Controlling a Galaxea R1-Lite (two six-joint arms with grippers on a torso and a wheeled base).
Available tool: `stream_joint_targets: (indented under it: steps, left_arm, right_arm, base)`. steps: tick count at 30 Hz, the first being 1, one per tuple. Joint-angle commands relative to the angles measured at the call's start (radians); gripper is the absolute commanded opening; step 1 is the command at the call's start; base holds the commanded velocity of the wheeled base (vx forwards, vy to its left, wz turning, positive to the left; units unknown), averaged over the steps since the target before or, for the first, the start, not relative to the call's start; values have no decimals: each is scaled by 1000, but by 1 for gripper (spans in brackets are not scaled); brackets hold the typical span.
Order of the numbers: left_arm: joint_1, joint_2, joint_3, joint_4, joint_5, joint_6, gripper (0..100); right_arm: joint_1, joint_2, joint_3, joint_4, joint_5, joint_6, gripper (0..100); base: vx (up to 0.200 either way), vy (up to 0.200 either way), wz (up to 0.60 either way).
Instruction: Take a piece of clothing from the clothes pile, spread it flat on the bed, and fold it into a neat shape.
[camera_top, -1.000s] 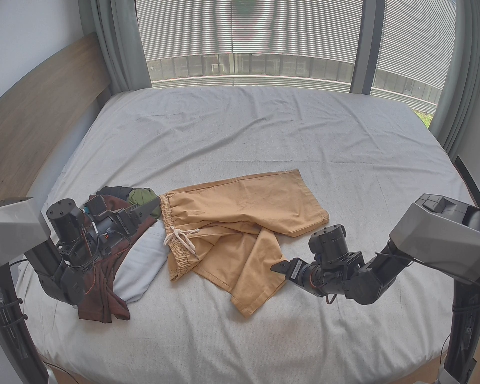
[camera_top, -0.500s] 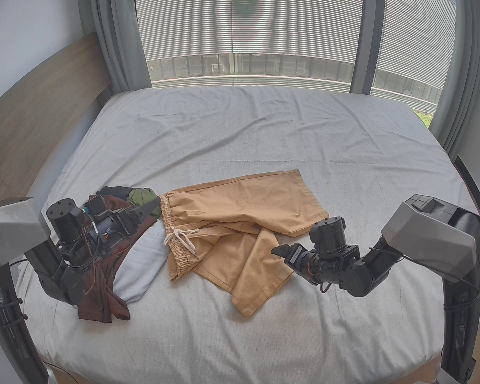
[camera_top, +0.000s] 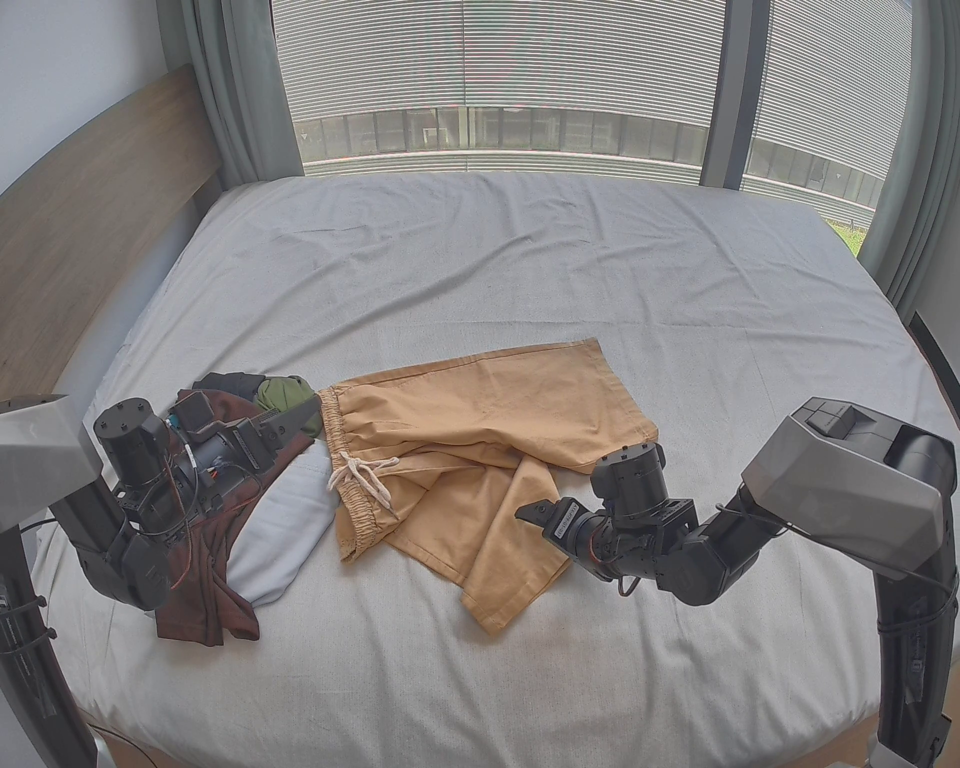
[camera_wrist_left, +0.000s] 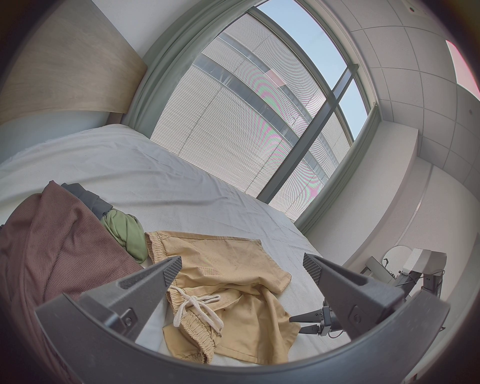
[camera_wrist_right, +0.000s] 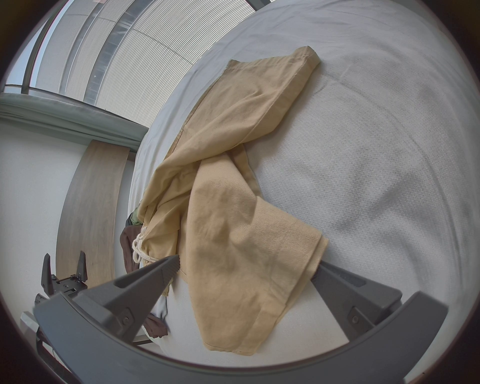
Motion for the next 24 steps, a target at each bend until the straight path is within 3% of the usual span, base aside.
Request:
stream_joint_targets:
  steps: [1,18,24]
  left_arm:
    - [0,3,0,0,0,0,100]
    - [6,3,1,0,0,1,100]
    - [6,1,3,0,0,1,100]
  right_arm:
    - [-2,14,-18,-2,0,1,100]
    - [-57,11,-104,-48,-53,-6,100]
    - [-96,12,-112,-50,-92,-80,100]
  base:
    - [0,0,0]
    - [0,0,0]
    - [0,0,0]
